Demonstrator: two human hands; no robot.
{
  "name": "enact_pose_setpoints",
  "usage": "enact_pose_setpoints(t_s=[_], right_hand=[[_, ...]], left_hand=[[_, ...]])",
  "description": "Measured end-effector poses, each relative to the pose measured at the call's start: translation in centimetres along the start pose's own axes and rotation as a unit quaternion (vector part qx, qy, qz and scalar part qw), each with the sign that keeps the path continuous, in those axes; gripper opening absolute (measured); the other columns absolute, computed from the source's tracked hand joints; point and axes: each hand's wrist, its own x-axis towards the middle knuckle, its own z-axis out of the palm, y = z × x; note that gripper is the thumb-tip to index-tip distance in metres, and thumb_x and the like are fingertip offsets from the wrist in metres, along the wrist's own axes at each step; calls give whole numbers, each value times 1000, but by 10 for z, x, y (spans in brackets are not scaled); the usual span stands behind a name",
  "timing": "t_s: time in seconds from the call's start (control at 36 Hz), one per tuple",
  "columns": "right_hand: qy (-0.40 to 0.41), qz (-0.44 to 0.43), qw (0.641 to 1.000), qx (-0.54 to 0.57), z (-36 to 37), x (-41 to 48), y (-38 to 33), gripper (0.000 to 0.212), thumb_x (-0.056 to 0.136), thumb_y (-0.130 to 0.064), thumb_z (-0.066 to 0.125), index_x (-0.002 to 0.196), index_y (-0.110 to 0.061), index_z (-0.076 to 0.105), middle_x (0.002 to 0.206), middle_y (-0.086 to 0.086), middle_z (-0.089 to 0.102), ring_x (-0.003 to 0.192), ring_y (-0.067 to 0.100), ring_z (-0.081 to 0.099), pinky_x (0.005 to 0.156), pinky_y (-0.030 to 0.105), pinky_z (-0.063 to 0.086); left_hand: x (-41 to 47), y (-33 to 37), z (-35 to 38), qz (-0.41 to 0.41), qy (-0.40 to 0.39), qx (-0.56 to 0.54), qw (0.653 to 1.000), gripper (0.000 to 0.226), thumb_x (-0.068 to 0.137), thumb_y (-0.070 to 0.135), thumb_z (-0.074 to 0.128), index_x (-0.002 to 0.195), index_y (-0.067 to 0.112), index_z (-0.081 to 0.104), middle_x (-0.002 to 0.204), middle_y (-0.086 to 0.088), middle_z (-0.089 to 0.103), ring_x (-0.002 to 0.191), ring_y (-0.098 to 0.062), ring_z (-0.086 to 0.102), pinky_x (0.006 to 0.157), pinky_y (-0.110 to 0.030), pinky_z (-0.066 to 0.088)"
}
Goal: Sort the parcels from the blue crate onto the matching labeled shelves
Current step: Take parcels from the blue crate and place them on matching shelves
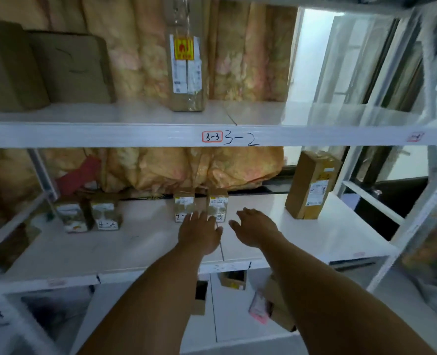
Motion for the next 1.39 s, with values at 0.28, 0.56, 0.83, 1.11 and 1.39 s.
enact_pose_setpoints(t_s=[0.28, 0.56, 0.83, 1.11, 1.39], right_hand=[[98, -49, 993, -41, -77, -169, -6, 65, 106, -57, 28, 157, -18, 37, 164, 8, 36, 150, 30, 33, 121, 45, 27], [112, -91, 988, -45, -132, -372, -9, 69, 105, -60, 26, 163, -21, 25, 169, 7, 26, 155, 31, 23, 125, 48, 18], [93, -163, 979, -80, -174, -504, -104, 67, 107, -56, 19, 164, -21, 19, 173, 6, 13, 159, 30, 10, 128, 51, 9], [99, -340, 933, -70, -163, -602, -317, 65, 105, -59, 23, 161, -26, 31, 168, 5, 28, 153, 33, 26, 124, 51, 19], [45, -534, 842, -65, -66, -776, -544, 71, 107, -62, 17, 164, -20, 19, 173, 6, 11, 158, 29, 14, 128, 47, 10]], left_hand=[[-172, 57, -104, -23, 77, 44, 996, 49, 108, 40, 30, 149, 21, 48, 160, -10, 36, 146, -33, 32, 121, -47, 24], [-364, 125, -156, -75, 125, 49, 988, 59, 104, 51, 24, 149, 21, 45, 157, -11, 39, 142, -35, 36, 116, -51, 31], [-542, 80, -210, -168, 138, 58, 974, 71, 96, 58, 10, 142, 27, 54, 154, -4, 46, 140, -31, 41, 118, -49, 28], [-760, -53, -231, -359, 145, 88, 918, 61, 105, 56, 23, 154, 23, 39, 163, -7, 33, 148, -31, 32, 123, -47, 20], [-1020, -159, -183, -530, 78, 84, 840, 67, 104, 61, 19, 159, 23, 30, 169, -7, 19, 156, -30, 16, 126, -48, 11]])
